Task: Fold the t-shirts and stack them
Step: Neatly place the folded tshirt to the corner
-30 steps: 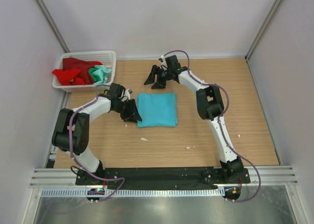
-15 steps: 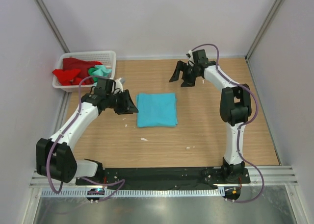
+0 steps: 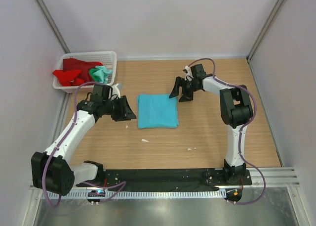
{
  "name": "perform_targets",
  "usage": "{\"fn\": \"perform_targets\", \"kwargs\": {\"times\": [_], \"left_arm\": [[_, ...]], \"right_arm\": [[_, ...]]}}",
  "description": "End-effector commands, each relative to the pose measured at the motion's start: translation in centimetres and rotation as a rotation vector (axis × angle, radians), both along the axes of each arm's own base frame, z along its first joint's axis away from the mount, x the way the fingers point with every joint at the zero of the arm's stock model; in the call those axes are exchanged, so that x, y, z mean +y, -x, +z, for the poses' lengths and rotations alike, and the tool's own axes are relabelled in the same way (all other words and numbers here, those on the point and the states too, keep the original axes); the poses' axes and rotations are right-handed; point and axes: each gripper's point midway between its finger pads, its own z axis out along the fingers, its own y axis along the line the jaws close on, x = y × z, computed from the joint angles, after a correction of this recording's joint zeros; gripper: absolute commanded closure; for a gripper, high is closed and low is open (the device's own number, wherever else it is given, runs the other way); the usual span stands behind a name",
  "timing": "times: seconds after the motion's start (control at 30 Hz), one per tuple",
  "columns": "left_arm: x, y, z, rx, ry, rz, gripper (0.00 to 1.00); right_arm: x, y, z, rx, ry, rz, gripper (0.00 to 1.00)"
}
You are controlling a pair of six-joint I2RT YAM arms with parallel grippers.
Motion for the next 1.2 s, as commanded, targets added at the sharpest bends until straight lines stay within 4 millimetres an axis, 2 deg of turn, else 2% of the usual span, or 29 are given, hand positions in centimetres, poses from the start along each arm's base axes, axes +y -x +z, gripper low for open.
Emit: {"fn": "perform_targets", "kwargs": {"times": [0.0, 0.2, 0.3, 0.33, 0.37, 0.4, 0.43, 0.5, 0.53, 0.6, 0.63, 0.67, 0.7, 0.73, 0.77, 0.8, 0.83, 0.87, 0.9, 0.97, 1.0, 1.07, 1.1, 1.13, 1.17], "left_arm": [[-0.1, 0.3, 0.5, -0.014, 0.019, -0.018, 0.60], [-0.2, 0.3, 0.4, -0.013, 0.024, -0.020, 0.60], [-0.2, 0.2, 0.5, -0.020, 0.027, -0.023, 0.60], [-0.2, 0.2, 0.6, -0.022, 0.027, -0.024, 0.60], [-0.2, 0.2, 0.4, -0.019, 0.026, -0.023, 0.60], [-0.3, 0.2, 0.3, -0.019, 0.029, -0.024, 0.60], [-0.1, 0.2, 0.3, -0.021, 0.030, -0.021, 0.60], [-0.1, 0.2, 0.2, -0.022, 0.041, -0.023, 0.60], [0.0, 0.2, 0.1, -0.021, 0.043, -0.019, 0.60], [0.0, 0.3, 0.2, -0.029, 0.051, -0.021, 0.60], [0.2, 0.2, 0.2, -0.036, 0.051, -0.022, 0.60], [0.3, 0.3, 0.1, -0.037, 0.051, -0.024, 0.60], [0.2, 0.5, 0.0, -0.044, 0.055, -0.035, 0.59], [0.3, 0.5, -0.1, -0.047, 0.054, -0.032, 0.59], [0.3, 0.6, -0.2, -0.046, 0.057, -0.037, 0.59], [0.4, 0.9, -0.4, -0.045, 0.060, -0.042, 0.60], [0.4, 1.1, -0.6, -0.045, 0.059, -0.046, 0.60], [0.5, 1.3, -0.8, -0.043, 0.058, -0.047, 0.60], [0.5, 1.4, -1.1, -0.043, 0.061, -0.049, 0.60], [0.4, 1.4, -0.7, -0.053, 0.068, -0.052, 0.60], [0.4, 1.3, -0.4, -0.058, 0.068, -0.053, 0.60], [0.4, 1.1, -0.5, -0.056, 0.060, -0.058, 0.60], [0.4, 1.1, -0.6, -0.050, 0.054, -0.056, 0.60], [0.5, 1.1, -0.9, -0.046, 0.049, -0.055, 0.60], [0.6, 1.0, -1.2, -0.038, 0.046, -0.052, 0.60]], "right_arm": [[1.4, 1.0, 0.5, -0.011, -0.036, 0.040, 0.21], [2.9, 2.4, -0.2, 0.036, -0.131, 0.031, 0.34], [3.4, 2.7, -0.9, 0.067, -0.139, 0.021, 0.47], [3.3, 2.7, -1.2, 0.075, -0.140, 0.013, 0.53], [3.4, 2.6, -1.1, 0.068, -0.142, 0.012, 0.69], [3.3, 2.5, -1.1, 0.067, -0.137, 0.008, 0.76], [3.2, 2.0, -0.9, 0.051, -0.119, 0.001, 0.84], [2.4, 2.1, -0.5, 0.040, -0.063, 0.004, 0.91], [1.6, 1.1, -0.1, 0.003, -0.006, -0.014, 0.95], [0.0, 1.8, 0.0, 0.004, 0.097, 0.014, 0.98], [-0.6, 1.3, 1.1, -0.028, 0.121, 0.022, 0.99], [-0.9, 2.1, 1.4, -0.008, 0.133, 0.062, 0.98], [-1.8, 2.1, 1.5, -0.040, 0.189, 0.113, 0.99], [-2.5, 1.2, 2.0, -0.053, 0.239, 0.123, 0.99], [-4.1, 2.8, 1.5, 0.032, 0.313, 0.144, 0.98], [-6.1, 2.5, 1.1, 0.028, 0.419, 0.156, 0.99], [-7.2, 1.8, 1.6, 0.025, 0.470, 0.150, 0.99], [-9.3, 2.3, 0.9, 0.087, 0.519, 0.135, 0.99], [-10.8, 1.9, 0.9, 0.091, 0.565, 0.107, 0.98], [-12.9, 0.8, 1.3, 0.083, 0.600, 0.051, 0.98], [-15.0, 0.0, 1.5, 0.076, 0.637, 0.011, 0.99], [-17.0, -1.5, 2.1, 0.042, 0.679, -0.005, 0.98], [-19.5, -2.2, 1.5, 0.059, 0.753, -0.044, 0.98], [-20.6, -3.8, 2.5, 0.027, 0.781, -0.082, 0.98], [-22.1, -4.4, 2.7, 0.014, 0.822, -0.069, 0.99]]}}
